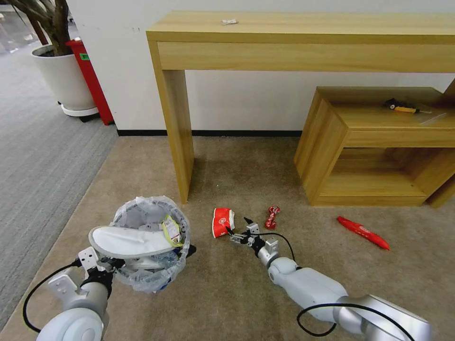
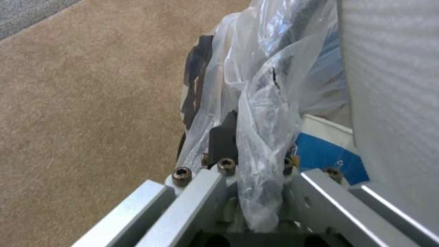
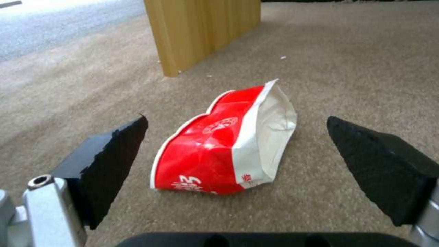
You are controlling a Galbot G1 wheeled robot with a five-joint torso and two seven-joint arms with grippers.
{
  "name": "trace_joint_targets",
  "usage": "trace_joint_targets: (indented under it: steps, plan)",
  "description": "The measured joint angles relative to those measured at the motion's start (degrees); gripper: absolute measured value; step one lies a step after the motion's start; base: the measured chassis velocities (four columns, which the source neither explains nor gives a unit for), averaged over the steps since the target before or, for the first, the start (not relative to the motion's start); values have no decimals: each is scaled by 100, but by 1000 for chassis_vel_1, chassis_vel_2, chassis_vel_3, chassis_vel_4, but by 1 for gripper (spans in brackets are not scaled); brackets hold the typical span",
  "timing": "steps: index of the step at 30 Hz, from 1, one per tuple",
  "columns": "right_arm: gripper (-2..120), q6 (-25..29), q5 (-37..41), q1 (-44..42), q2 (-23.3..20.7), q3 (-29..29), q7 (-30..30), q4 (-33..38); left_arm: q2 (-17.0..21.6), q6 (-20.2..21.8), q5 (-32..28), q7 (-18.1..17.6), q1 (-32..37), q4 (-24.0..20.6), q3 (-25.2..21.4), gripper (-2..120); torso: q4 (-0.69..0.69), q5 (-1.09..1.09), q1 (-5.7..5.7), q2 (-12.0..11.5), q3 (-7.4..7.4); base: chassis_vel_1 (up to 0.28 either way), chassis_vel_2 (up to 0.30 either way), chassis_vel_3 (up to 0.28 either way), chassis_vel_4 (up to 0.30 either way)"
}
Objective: Pick up the trash bin and place the garbage on the floor into it.
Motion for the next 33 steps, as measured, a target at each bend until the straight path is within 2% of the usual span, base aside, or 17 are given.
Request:
trace_joint_targets:
  steps: [5,8,18,26,29,33]
  plan:
    - [100,28,-67,1,115,34,-8,-181,-21,0,0,5,53,-67,-12,0,0,2,0,0,0,0,0,0,0]
    - [94,27,-115,49,182,58,-58,-335,-24,-5,5,13,140,-155,-56,0,0,2,0,0,0,0,0,0,0]
    - [95,-6,-355,194,501,123,-116,-903,-16,-26,-12,47,312,-369,-92,0,0,2,0,-1,0,0,0,0,0]
    - [98,-161,-452,318,853,221,-26,-1354,119,-29,-146,53,342,-485,-148,0,0,2,0,-1,0,0,0,0,0]
    - [94,-287,-511,359,945,310,38,-1499,157,-30,-185,51,355,-535,-162,0,0,2,0,-1,0,0,0,0,0]
    - [94,-471,-675,410,996,431,214,-1585,172,-30,-213,49,379,-584,-164,0,0,2,0,-1,0,0,0,0,0]
